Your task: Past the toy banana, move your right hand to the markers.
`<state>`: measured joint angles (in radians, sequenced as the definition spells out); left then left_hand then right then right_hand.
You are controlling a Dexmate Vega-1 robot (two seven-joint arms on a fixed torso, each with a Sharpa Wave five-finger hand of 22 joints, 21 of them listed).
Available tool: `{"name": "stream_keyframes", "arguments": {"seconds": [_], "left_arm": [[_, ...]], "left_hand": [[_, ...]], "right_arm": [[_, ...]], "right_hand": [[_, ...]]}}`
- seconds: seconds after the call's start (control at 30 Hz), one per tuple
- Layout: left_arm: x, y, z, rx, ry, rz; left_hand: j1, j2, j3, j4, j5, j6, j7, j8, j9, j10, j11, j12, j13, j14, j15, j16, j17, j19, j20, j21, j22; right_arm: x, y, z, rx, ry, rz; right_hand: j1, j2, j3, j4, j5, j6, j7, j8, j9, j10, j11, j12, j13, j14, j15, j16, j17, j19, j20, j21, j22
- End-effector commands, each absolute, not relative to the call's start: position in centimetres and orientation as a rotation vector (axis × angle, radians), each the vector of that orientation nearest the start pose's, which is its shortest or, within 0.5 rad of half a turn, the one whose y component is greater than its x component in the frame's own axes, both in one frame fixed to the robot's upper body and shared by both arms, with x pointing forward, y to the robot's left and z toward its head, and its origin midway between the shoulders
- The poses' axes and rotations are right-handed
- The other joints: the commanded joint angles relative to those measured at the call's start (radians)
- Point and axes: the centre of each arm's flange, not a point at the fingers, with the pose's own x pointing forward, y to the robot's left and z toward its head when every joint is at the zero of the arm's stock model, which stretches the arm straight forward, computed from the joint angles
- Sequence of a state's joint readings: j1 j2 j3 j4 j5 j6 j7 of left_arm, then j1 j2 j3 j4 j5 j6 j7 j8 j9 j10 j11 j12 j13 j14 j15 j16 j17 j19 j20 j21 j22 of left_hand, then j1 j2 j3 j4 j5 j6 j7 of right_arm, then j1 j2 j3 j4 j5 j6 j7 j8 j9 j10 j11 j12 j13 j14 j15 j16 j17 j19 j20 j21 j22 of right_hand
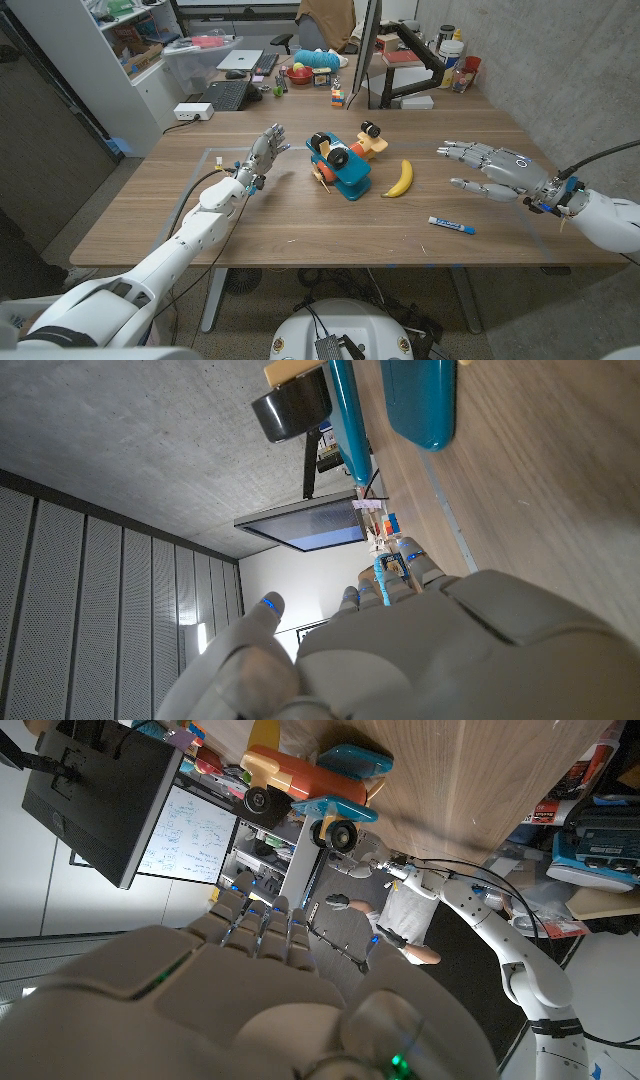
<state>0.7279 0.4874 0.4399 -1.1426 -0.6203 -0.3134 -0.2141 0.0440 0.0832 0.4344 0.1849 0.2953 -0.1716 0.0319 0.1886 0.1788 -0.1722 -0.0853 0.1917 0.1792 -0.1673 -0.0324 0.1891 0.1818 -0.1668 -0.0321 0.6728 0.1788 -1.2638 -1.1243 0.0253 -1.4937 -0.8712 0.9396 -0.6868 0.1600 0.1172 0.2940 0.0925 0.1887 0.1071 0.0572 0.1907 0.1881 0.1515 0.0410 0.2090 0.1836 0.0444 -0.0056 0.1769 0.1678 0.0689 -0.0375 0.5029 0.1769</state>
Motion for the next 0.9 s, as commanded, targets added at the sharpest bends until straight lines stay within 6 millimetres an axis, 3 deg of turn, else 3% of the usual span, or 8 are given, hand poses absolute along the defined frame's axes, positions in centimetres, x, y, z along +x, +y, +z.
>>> {"name": "stream_keyframes", "arguments": {"seconds": [0.03, 0.9], "left_arm": [[67.4, 26.9, -2.3, 0.07, -0.569, -0.365], [67.6, 27.2, -2.3, 0.069, -0.571, -0.364]], "left_hand": [[-0.013, 0.091, 0.007, 0.001, -0.002, -0.142, -0.008, 0.005, 0.005, -0.056, 0.0, 0.002, 0.003, -0.037, -0.011, 0.006, 0.003, -0.064, -0.065, -0.003, 0.004], [-0.013, 0.091, 0.007, 0.0, -0.003, -0.137, -0.01, 0.007, 0.005, -0.054, -0.002, 0.003, 0.003, -0.034, -0.012, 0.006, 0.003, -0.061, -0.058, -0.007, 0.004]], "right_arm": [[46.2, -40.1, -3.0, -1.615, -1.288, 0.181], [46.4, -39.1, -3.7, -1.657, -1.291, 0.195]], "right_hand": [[0.016, -0.005, 0.002, -0.011, 0.007, -0.003, 0.001, 0.003, 0.005, 0.002, -0.002, 0.0, 0.003, 0.005, 0.0, 0.001, -0.001, 0.01, -0.041, -0.004, -0.001], [0.043, -0.001, 0.011, -0.032, 0.008, -0.002, -0.003, 0.004, 0.005, 0.006, -0.007, 0.002, 0.003, 0.014, -0.006, 0.003, -0.002, 0.025, -0.045, -0.011, -0.001]]}}
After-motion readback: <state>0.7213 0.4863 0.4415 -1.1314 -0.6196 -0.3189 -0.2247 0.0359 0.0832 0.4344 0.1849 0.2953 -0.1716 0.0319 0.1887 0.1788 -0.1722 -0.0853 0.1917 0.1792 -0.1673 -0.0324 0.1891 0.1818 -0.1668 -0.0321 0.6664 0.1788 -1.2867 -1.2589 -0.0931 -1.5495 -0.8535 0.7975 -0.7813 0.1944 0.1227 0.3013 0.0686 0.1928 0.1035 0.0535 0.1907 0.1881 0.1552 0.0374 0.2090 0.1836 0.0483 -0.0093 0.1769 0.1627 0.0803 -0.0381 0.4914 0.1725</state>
